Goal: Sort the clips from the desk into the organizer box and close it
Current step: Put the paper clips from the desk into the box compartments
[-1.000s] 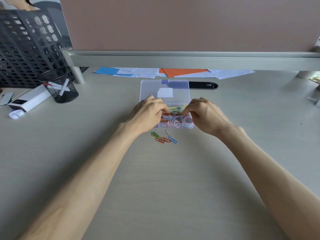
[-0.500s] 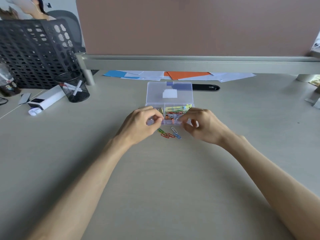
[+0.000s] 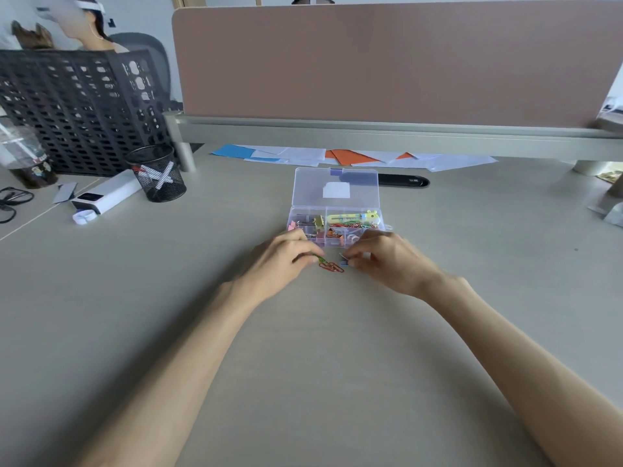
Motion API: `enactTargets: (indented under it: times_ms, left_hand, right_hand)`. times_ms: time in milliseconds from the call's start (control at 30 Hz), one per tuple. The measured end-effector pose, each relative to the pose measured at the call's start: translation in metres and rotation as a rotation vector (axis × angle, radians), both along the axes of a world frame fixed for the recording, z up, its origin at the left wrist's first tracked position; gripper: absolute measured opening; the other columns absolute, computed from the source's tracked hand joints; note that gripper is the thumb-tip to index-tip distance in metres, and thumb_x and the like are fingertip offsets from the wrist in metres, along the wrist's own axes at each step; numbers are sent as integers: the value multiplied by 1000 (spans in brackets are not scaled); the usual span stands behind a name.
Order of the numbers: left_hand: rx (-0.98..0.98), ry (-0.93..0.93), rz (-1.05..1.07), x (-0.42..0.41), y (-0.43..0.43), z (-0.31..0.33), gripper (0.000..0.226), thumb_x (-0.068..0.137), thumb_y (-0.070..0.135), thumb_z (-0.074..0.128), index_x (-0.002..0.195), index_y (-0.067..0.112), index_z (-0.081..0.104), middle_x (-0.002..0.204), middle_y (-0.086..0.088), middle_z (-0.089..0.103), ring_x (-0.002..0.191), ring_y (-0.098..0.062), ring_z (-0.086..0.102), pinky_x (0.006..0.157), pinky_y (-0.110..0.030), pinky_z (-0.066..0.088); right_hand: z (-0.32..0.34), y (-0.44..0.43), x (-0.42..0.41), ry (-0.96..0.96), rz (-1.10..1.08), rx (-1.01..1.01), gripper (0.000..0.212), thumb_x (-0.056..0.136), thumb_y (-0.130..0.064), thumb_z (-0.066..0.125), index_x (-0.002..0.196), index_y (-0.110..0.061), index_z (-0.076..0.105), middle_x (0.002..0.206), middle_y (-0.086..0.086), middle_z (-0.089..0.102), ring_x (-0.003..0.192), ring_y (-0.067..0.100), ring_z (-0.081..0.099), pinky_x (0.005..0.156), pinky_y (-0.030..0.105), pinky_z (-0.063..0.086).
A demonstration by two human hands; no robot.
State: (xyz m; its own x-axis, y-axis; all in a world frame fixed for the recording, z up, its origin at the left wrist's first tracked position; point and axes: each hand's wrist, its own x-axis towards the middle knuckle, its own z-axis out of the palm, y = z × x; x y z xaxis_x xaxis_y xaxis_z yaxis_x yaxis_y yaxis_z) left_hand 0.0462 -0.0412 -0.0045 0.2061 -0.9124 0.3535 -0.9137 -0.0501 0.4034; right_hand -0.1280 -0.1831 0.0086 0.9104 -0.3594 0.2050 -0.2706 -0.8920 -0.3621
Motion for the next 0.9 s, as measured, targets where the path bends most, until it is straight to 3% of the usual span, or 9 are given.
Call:
enactTargets:
  times_ms: [100,167,233,367,533,600,700,900]
  left_hand:
    - [-53,14,-10,0,-4,-3,9,88,17,65,90,14,73,82,3,55,80,-14,53,75,-27,41]
    - [-76,25,-13,1,-7,-5,7,86,16,67,86,13,73,78,4,54,73,-11,50,79,-28,42]
    - [-87,52,-14,1,-8,-6,6,85,16,69,84,12,72,77,5,53,71,-8,49,81,-26,42]
    - [-88,106,6,0,-8,-6,6,83,15,70,83,10,72,80,-3,59,72,-12,53,66,-9,35]
    - [-107,97,15,1,-9,-8,5,83,16,70,84,13,73,81,-5,60,74,-17,55,66,-20,39]
    - [-111,91,19,1,-9,-10,5,83,18,70,84,15,73,81,-4,61,75,-18,56,68,-28,43]
    - [-109,94,39,3,-9,-11,4,83,23,69,84,21,72,83,1,61,77,-15,54,68,-35,47]
    - [-98,134,44,3,-9,-12,4,83,24,69,84,23,72,82,4,59,71,-10,49,65,-35,46]
  right_hand:
    - [-2,3,1,-14,-21,-23,18,87,-20,57,99,-26,70,98,-1,59,85,23,57,75,39,51]
    - [-3,4,3,-23,-21,-28,18,87,-20,57,98,-26,70,100,0,61,85,24,58,73,39,51]
    - [-4,4,4,-40,-28,-34,18,87,-20,57,97,-26,70,97,-2,61,81,23,57,71,39,51]
    - [-7,6,6,-79,-65,-12,12,87,-23,58,88,-22,70,82,-10,49,70,20,50,67,41,51]
    - [-3,18,10,-49,-158,-19,40,77,-64,59,81,-24,66,82,-8,55,74,19,53,67,32,50]
    - [-1,24,12,-14,-187,-47,48,72,-69,59,82,-23,65,86,-7,57,78,19,55,67,31,50]
    - [-2,25,16,-35,-211,-55,39,75,-63,61,81,-25,66,83,-8,57,77,20,55,65,30,49]
    - [-7,21,19,-89,-139,61,14,82,-37,67,83,-24,70,79,-9,54,69,16,50,67,36,52]
